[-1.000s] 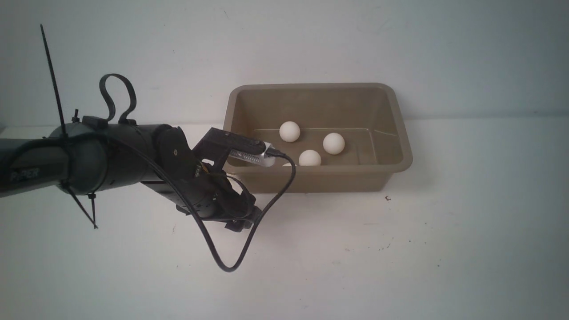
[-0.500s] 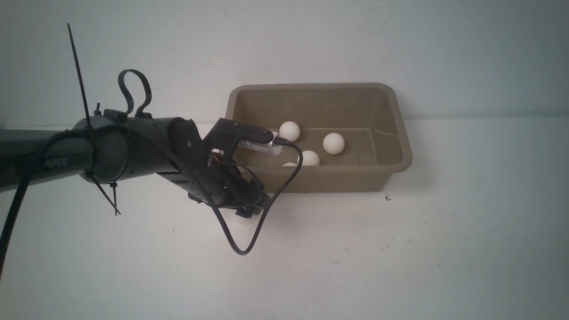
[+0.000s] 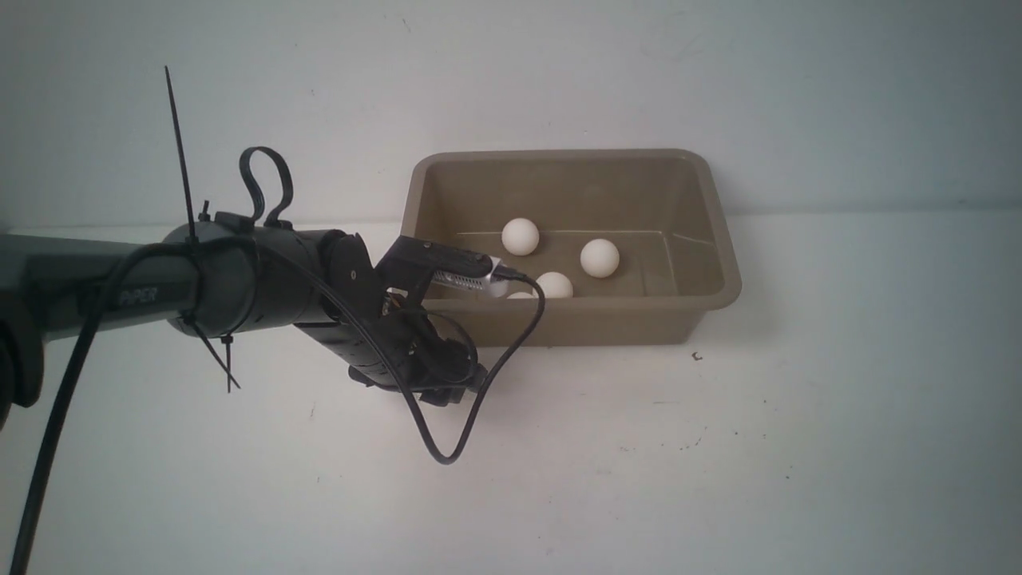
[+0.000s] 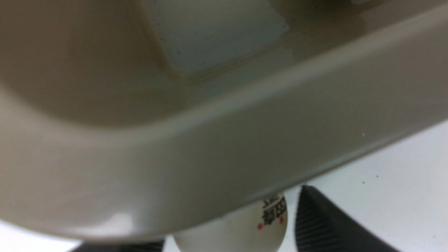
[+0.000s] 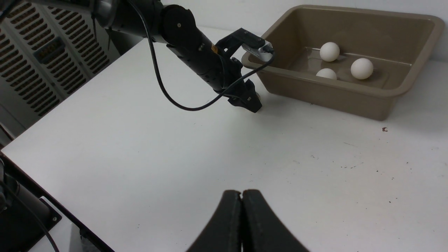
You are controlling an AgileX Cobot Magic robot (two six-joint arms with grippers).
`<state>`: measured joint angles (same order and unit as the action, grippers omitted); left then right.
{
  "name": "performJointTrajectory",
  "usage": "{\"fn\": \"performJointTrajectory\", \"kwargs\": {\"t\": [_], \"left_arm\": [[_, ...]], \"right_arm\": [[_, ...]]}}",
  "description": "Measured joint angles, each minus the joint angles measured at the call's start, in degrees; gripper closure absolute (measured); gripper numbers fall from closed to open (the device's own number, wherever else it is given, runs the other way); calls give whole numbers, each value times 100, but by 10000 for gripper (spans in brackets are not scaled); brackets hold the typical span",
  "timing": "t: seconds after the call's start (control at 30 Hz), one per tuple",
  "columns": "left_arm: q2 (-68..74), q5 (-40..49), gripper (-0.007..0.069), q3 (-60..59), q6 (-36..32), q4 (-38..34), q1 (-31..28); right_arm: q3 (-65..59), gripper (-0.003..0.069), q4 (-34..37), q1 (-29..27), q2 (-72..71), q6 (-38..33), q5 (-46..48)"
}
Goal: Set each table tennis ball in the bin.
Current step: Use the left arm to clamp the table tennis ball closest to it, then use the left arm to put the table tennis ball into the box
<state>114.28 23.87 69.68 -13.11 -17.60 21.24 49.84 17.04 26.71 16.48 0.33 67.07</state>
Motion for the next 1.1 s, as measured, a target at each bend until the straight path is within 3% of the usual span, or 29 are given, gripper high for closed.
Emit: {"fn": "performJointTrajectory", "kwargs": {"t": [0.33, 0.47, 0.6, 1.1], "left_arm": [[-805, 736, 271, -414, -38, 200, 169], [-1934, 300, 271, -888, 72, 285, 450], [-2374, -335, 271, -478, 38, 318, 543], [411, 1083, 271, 2473, -109, 541, 288]], "right_arm": [[0, 672, 13, 0, 4, -87, -23], [0, 672, 13, 0, 4, -119, -100], [0, 672, 13, 0, 4, -126, -182], [0, 671, 13, 0, 4, -126, -182]]}}
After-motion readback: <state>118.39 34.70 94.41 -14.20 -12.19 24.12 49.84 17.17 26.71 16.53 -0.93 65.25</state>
